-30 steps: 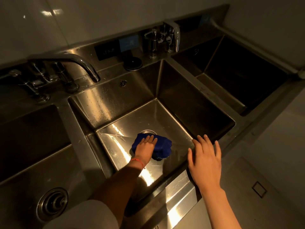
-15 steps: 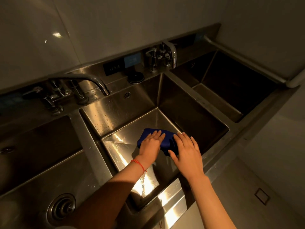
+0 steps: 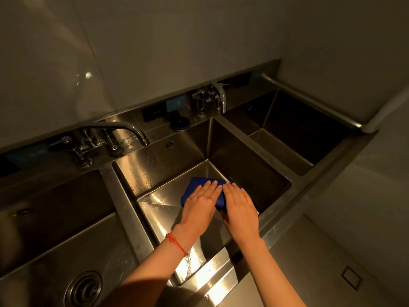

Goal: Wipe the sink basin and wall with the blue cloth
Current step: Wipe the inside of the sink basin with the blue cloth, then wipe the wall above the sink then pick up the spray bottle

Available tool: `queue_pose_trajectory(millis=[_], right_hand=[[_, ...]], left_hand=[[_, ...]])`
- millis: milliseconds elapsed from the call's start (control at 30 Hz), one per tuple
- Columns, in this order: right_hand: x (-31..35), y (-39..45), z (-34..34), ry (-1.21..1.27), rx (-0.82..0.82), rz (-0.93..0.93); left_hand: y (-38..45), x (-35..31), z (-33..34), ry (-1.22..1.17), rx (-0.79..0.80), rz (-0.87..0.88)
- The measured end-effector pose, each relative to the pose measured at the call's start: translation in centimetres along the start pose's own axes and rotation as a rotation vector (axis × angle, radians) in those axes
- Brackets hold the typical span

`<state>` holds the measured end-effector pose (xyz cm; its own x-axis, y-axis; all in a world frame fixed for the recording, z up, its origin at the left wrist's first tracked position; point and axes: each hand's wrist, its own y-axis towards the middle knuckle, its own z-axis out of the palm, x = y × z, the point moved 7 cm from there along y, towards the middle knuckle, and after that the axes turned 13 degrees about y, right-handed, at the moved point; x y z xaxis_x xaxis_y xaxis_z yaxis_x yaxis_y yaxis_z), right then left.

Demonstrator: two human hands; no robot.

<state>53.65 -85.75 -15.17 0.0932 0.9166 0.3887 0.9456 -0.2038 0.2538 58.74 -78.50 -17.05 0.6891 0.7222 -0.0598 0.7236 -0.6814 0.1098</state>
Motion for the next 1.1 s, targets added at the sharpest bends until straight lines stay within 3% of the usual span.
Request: queue_pose_trajectory(millis=[200,433,500,733,1100], right_hand=[[1.5,-0.9,-3.5,0.037,-0.188,-0.168],[2.6,-2.0,-7.0,0.075,-0.281,-0.279],[2.7,-2.4,-7.8,0.070,-0.304,-0.288],[3.2,-2.9,-10.6,0.015,-0.376,-0.285],[3.8,-2.5,-12.5,-0.071,-0.405,-0.265]], left_hand=[[-1.8,-0.7,-3.1,-0.028,-0.076,-0.012],[-4.0,-1.8,-7.1,-0.091,-0.216,-0.003],[-4.4,-2.2,-8.0,-0.088,-0.279,0.008],[-4.0,-3.9,-9.3,-0.059,-0.270,0.042],[-2.2,-3.6,-10.8,-0.093,-0.497,0.130]])
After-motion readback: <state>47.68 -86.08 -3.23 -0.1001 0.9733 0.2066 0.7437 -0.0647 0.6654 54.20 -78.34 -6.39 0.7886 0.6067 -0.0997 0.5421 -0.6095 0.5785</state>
